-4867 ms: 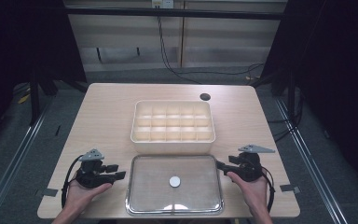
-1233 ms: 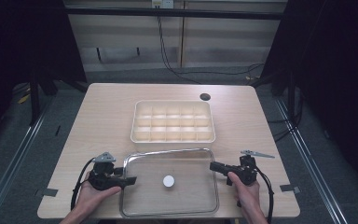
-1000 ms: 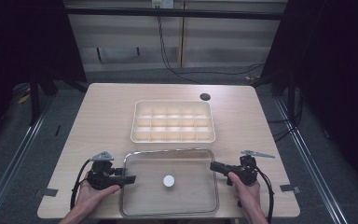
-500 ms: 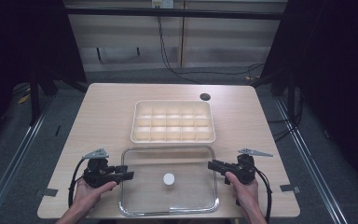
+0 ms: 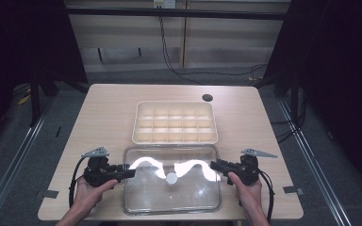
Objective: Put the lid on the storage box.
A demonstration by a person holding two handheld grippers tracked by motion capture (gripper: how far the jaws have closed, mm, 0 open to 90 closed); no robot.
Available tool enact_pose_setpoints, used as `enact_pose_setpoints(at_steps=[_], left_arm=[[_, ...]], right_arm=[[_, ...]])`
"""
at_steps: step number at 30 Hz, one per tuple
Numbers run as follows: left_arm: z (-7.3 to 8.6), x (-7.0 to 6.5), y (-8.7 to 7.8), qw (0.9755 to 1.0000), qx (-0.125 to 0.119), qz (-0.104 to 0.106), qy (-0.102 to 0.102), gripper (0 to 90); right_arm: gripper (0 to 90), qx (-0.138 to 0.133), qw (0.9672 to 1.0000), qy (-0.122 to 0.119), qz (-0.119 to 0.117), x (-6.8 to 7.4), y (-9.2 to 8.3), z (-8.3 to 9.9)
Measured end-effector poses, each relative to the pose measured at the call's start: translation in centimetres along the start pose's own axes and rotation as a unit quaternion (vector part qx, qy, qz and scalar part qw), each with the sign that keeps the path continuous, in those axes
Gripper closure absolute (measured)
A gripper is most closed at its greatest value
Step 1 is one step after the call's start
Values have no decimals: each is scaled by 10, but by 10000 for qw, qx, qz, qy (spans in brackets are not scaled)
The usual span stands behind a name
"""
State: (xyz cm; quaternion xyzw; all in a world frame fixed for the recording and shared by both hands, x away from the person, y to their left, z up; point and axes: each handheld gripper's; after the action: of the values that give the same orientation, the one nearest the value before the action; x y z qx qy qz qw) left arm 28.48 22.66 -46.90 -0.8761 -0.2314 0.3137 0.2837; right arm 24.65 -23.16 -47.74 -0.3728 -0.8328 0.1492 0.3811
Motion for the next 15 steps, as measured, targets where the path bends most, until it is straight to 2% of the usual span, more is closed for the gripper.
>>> enact_pose_setpoints(at_steps=[4,8,10,15], left_arm=[[-4,-4,-3,9999,-89,21,145,597],[-7,-4,-2,9998,-136,58,111,601],[-9,-7,-5,9996,-198,49,189,617],[-11,-9,-8,9994,-248,-16,229,626]], right_arm=[[664,-149,9999,26,54,2,-6,-4],[692,-222,9997,30,96,4,-10,-5],[698,-264,9995,54,137,5,-14,-6],[710,-347,9993,78,94,9,-17,-9]])
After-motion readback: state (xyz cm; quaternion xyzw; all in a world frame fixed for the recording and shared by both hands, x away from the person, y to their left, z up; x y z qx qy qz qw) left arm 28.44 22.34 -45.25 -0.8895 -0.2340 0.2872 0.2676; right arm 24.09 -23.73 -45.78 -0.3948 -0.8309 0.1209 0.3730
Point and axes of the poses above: each handheld gripper's, and its own axes: y roughly forward along the jaws, z roughly out of its underside, x roughly to its left, and after that the axes turned 7 degrees about x, right-handed
